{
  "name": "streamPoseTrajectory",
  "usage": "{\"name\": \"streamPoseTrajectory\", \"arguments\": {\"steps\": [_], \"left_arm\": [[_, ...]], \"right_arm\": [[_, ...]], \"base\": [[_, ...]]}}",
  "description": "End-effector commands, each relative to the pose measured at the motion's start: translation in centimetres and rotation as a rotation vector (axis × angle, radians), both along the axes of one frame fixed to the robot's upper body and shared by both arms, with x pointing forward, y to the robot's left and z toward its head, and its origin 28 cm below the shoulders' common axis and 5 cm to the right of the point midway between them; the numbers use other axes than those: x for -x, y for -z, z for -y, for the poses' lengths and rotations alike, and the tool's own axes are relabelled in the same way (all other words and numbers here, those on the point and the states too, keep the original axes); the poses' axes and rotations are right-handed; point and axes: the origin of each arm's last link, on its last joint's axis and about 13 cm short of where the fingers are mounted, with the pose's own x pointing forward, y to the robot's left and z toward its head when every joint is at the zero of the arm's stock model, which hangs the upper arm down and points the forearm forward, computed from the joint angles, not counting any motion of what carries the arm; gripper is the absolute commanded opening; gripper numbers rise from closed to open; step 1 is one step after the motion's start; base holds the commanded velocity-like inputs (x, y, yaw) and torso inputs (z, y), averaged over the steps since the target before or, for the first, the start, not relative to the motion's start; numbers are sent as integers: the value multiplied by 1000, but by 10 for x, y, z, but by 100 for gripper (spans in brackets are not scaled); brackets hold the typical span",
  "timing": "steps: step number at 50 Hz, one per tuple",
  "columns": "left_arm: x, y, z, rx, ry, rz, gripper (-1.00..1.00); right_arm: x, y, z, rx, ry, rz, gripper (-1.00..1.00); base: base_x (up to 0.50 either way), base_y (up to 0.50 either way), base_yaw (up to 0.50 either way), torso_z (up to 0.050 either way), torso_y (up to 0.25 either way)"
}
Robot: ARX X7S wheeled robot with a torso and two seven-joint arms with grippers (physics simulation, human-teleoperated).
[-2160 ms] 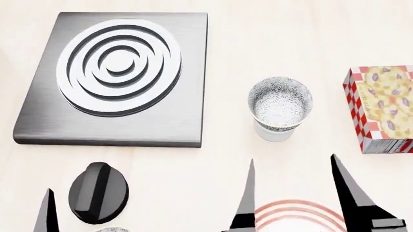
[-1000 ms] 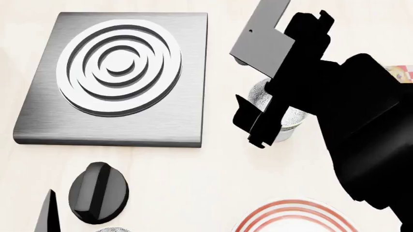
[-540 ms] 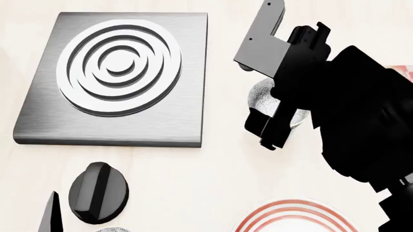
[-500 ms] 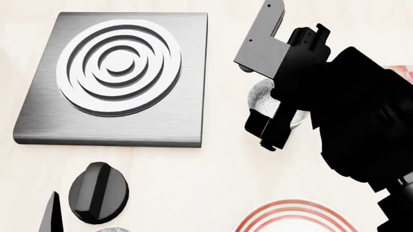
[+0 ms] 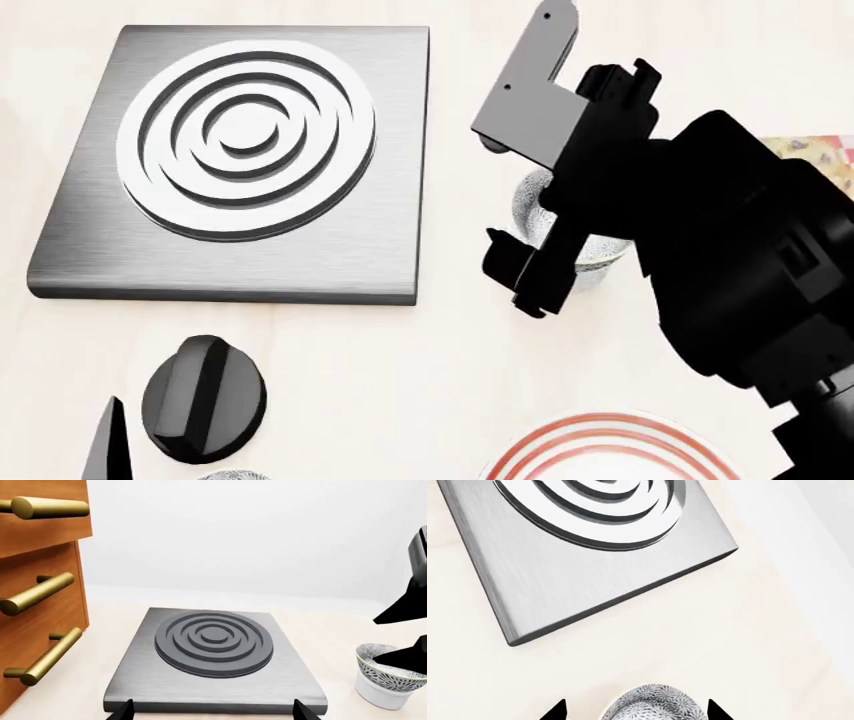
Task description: Pick the akita bowl on the ramekin and place it on the plate.
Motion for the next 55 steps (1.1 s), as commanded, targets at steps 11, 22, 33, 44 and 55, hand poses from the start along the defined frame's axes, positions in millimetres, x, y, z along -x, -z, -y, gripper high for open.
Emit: {"name": "streamPoseTrajectory", "arguments": {"steps": [11, 22, 33, 44, 55], "left_arm": [[1, -1, 0, -2, -4, 1, 100], [0, 0, 1, -5, 0, -5, 100], [1, 0, 1, -3, 2, -8, 100], [0, 1, 0, -2, 1, -12, 100], [-1, 2, 0, -1, 2, -19, 100]], "right_arm": [[-2, 36, -1, -26, 8, -42, 100], [-2, 50, 6, 1, 42, -63, 100], [0, 53, 11, 38, 76, -93, 100], [-2, 57, 13, 51, 86, -85, 100], [0, 57, 13, 56, 79, -71, -100]], "base": [[0, 0, 0, 0, 0], [0, 0, 0, 0, 0], [0, 0, 0, 0, 0], [0, 0, 0, 0, 0], [0, 0, 0, 0, 0]]}}
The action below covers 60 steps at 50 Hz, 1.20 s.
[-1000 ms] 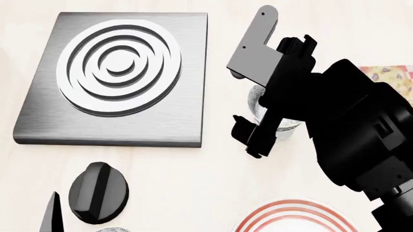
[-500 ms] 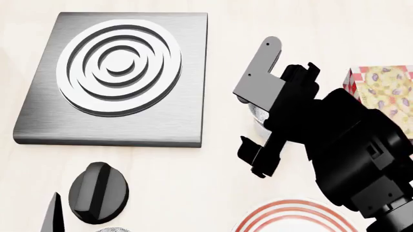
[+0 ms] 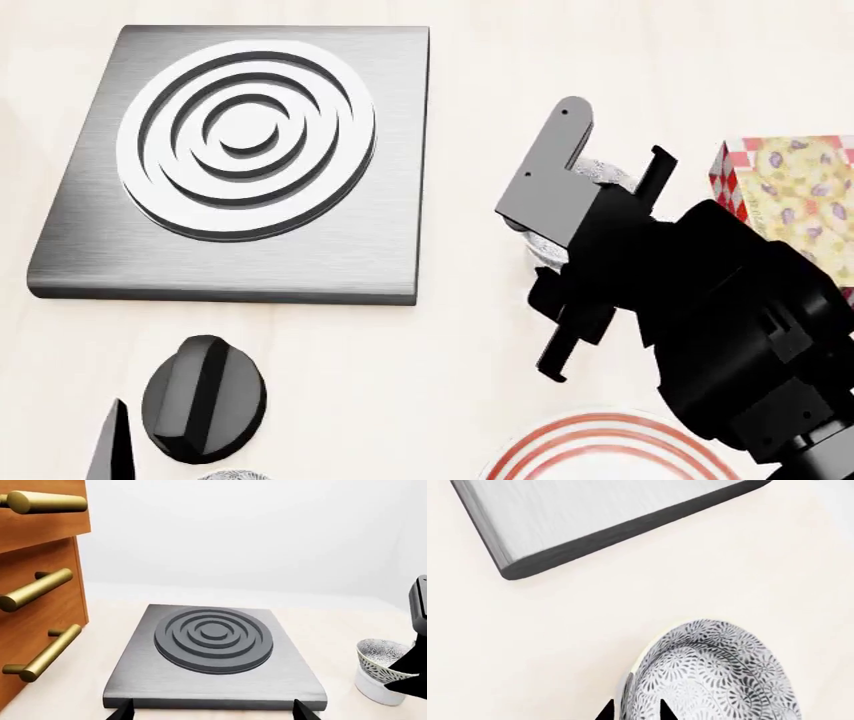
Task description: Pick the akita bowl on the ramekin and place it on the plate.
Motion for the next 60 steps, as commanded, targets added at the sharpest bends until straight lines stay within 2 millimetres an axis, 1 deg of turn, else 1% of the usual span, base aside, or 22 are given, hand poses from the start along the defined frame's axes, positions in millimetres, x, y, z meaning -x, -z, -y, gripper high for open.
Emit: {"name": "streamPoseTrajectory", "arguments": {"steps": [1, 10, 16, 32, 38, 48, 54, 58, 59, 60], "left_arm": [[-1, 1, 0, 2, 2, -7, 100], [-2, 2, 0, 5, 4, -14, 100], [-2, 3, 1, 2, 7, -18, 100], [-2, 4, 2, 11, 15, -27, 100], [-1, 4, 3, 15, 22, -28, 100], [-1, 3, 2, 24, 24, -29, 100], [0, 3, 2, 25, 25, -25, 100], [0, 2, 2, 24, 25, -26, 100], [0, 2, 2, 25, 25, -26, 100], [0, 3, 2, 24, 25, -26, 100]], "right_arm": [[0, 2, 1, 10, 1, 5, -100], [2, 5, 1, 30, -6, -7, -100], [5, 3, 1, 38, -10, 1, -100], [21, -40, 11, 92, 4, 28, -100], [25, -50, 12, 108, 5, 27, -100], [31, -74, 12, 145, 1, 30, -100], [44, -90, 12, 190, -31, 8, -100], [50, -96, 13, 227, -51, 7, -100], [53, -99, 11, 216, -61, 5, -100], [57, -101, 10, 242, -82, 4, -100]], "base": [[0, 0, 0, 0, 0], [0, 0, 0, 0, 0], [0, 0, 0, 0, 0], [0, 0, 0, 0, 0], [0, 0, 0, 0, 0], [0, 0, 0, 0, 0], [0, 0, 0, 0, 0], [0, 0, 0, 0, 0], [0, 0, 0, 0, 0], [0, 0, 0, 0, 0]]}}
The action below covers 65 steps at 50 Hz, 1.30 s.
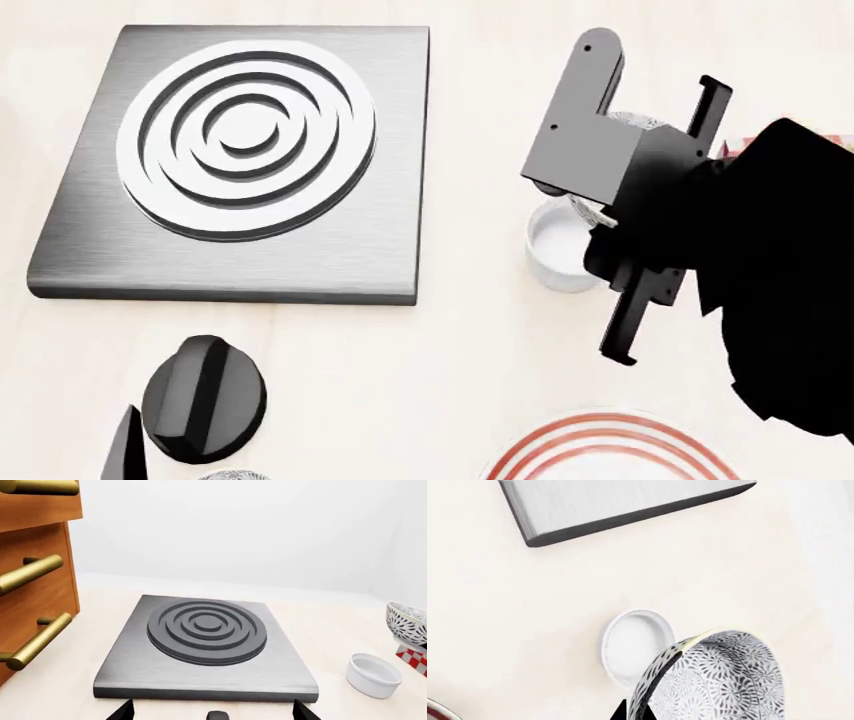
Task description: Pick the akita bowl on the ramekin and place it on the plate.
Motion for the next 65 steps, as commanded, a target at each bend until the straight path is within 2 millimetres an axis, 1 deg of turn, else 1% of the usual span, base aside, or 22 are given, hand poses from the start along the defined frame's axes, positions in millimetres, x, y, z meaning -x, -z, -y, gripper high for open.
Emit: {"name": "streamPoseTrajectory", "arguments": {"steps": [1, 3, 7, 17, 25, 39, 48, 54, 57, 65], "left_arm": [[0, -1, 0, 1, 2, 1, 100], [0, 0, 0, 1, 2, 0, 100], [1, -2, -1, 2, -1, 3, 100], [0, -1, -1, 2, -3, 3, 100], [0, -1, -1, 0, -2, 2, 100], [0, -1, 0, -3, -6, 1, 100], [-1, -1, -1, -2, -7, -3, 100], [0, -1, 0, -3, -7, -6, 100], [0, -1, 0, -4, -8, -5, 100], [0, -1, -1, -2, -8, -5, 100]], "right_arm": [[22, -26, -2, 71, -62, -3, -100], [24, -31, -4, 76, -77, 3, -100], [33, -34, -6, 103, -102, -15, -100], [54, -30, -8, 132, -148, -52, -100], [71, -10, 1, 109, -153, -82, -100], [86, 5, 5, 80, -171, -105, -100], [103, 22, 6, 85, -198, -147, -100], [108, 34, 7, 73, -199, -167, -100], [112, 37, 9, 74, -196, -173, -100], [128, 45, 13, 71, -195, -189, -100]], "base": [[0, 0, 0, 0, 0], [0, 0, 0, 0, 0], [0, 0, 0, 0, 0], [0, 0, 0, 0, 0], [0, 0, 0, 0, 0], [0, 0, 0, 0, 0], [0, 0, 0, 0, 0], [0, 0, 0, 0, 3], [0, 0, 0, 0, 0], [0, 0, 0, 0, 0]]}}
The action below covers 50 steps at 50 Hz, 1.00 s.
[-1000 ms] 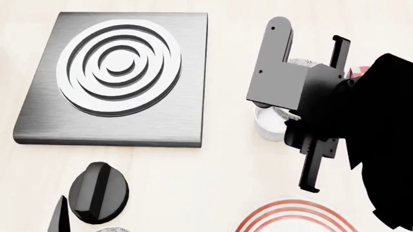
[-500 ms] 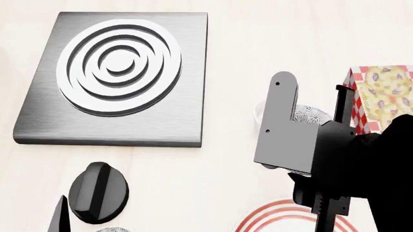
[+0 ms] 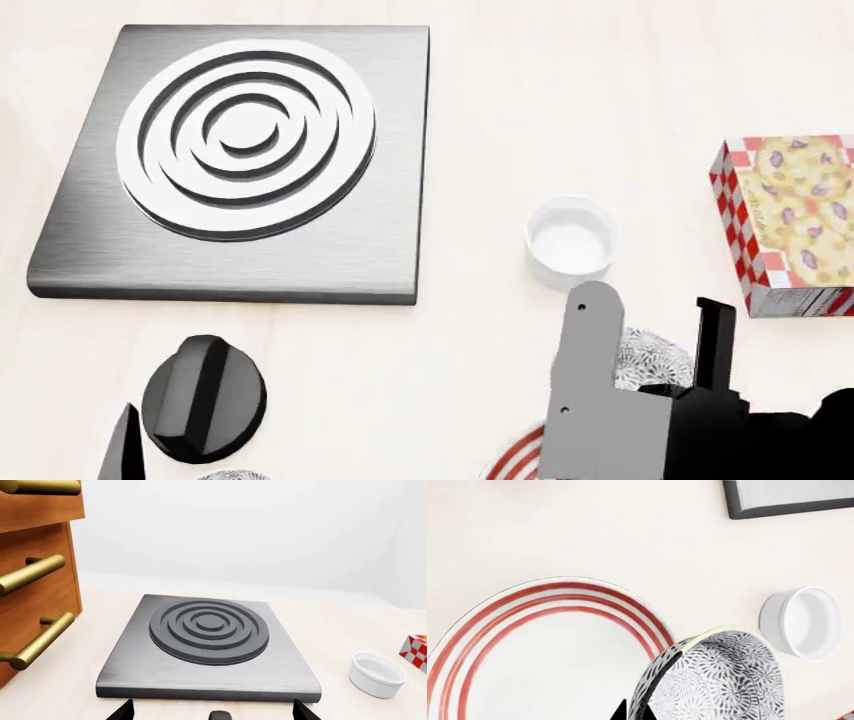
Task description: Pick the akita bowl on the ramekin and place it on the plate.
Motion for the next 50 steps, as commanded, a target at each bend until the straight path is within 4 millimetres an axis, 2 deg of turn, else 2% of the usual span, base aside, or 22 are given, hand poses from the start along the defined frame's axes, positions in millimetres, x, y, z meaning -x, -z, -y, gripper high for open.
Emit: {"name": "streamPoseTrajectory", "arguments": {"steps": [1, 7, 50], "left_arm": [[0, 0, 0, 1, 0, -1, 100], [0, 0, 0, 0, 0, -1, 100], [-1, 2, 1, -1, 0, -7, 100]], "right_arm": [[19, 10, 4, -5, -2, -7, -100], [26, 18, 6, -17, -1, -21, -100], [30, 63, 9, -84, 14, -78, -100]], "base": [[0, 0, 0, 0, 0], [0, 0, 0, 0, 0], [0, 0, 0, 0, 0]]}}
